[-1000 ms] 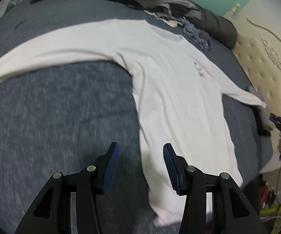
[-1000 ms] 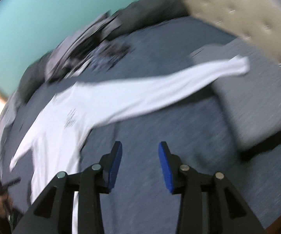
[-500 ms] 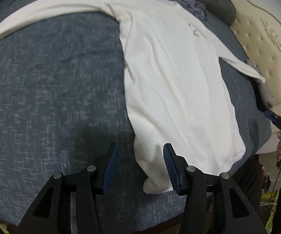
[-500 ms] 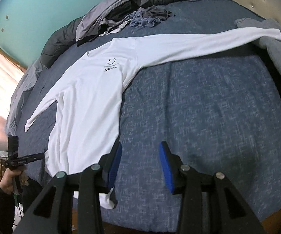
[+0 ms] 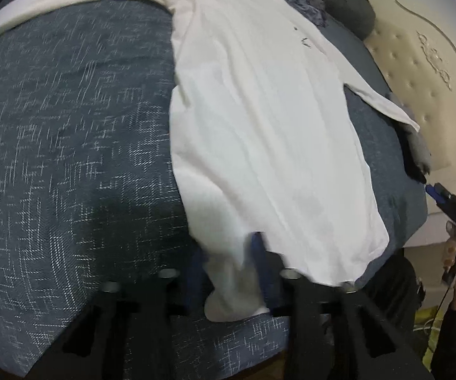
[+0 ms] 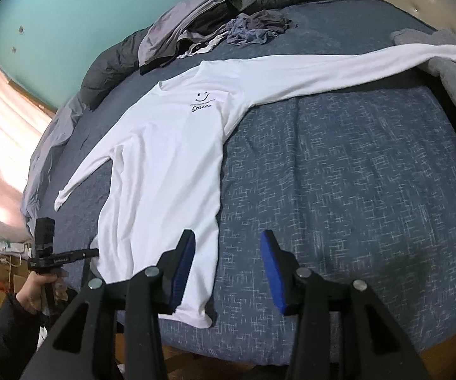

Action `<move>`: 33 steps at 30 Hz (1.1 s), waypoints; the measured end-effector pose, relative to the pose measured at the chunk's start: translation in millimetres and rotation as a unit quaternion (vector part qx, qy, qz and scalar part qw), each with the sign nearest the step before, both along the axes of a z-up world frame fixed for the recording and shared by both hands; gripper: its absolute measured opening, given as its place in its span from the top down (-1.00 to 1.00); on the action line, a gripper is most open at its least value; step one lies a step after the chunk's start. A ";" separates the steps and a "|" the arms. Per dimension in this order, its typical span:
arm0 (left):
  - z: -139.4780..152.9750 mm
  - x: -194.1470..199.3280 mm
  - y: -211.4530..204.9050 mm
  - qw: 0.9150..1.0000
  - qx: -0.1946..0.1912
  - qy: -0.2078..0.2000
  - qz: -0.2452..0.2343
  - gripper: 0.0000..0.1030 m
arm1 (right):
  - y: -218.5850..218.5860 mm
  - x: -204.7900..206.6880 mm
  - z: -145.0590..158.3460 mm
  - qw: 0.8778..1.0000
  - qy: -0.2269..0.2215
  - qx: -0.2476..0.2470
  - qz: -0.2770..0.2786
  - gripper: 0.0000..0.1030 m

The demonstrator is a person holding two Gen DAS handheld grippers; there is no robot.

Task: Fold clothes

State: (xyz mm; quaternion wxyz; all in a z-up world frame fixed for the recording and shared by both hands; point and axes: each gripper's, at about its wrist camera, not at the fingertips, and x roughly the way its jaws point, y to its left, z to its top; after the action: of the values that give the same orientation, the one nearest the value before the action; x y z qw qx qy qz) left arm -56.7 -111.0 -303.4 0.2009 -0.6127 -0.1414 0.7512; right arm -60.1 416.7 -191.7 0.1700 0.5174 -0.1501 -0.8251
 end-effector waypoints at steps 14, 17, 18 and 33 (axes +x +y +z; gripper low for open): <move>80.3 19.8 -69.6 0.996 0.000 0.084 0.027 0.93 | -35.4 -7.4 -19.0 0.998 -0.032 0.025 0.051 0.07; 72.4 15.6 -79.5 0.996 -0.007 0.079 0.048 0.93 | -52.7 -11.2 -31.0 0.996 -0.052 0.037 0.066 0.06; 69.7 14.5 -83.5 0.996 -0.010 0.076 0.054 0.93 | -58.2 -12.1 -35.4 0.995 -0.059 0.039 0.071 0.06; 55.4 6.0 -116.1 0.995 -0.008 0.064 0.077 0.93 | -132.3 -12.0 -84.3 0.978 -0.132 0.062 0.149 0.04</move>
State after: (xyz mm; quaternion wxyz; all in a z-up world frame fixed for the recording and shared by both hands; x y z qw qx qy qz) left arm -50.7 -227.1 -248.0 0.1461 -0.5520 -0.1693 0.8033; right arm -72.1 284.4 -276.0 0.2370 0.6482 -0.0414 -0.7225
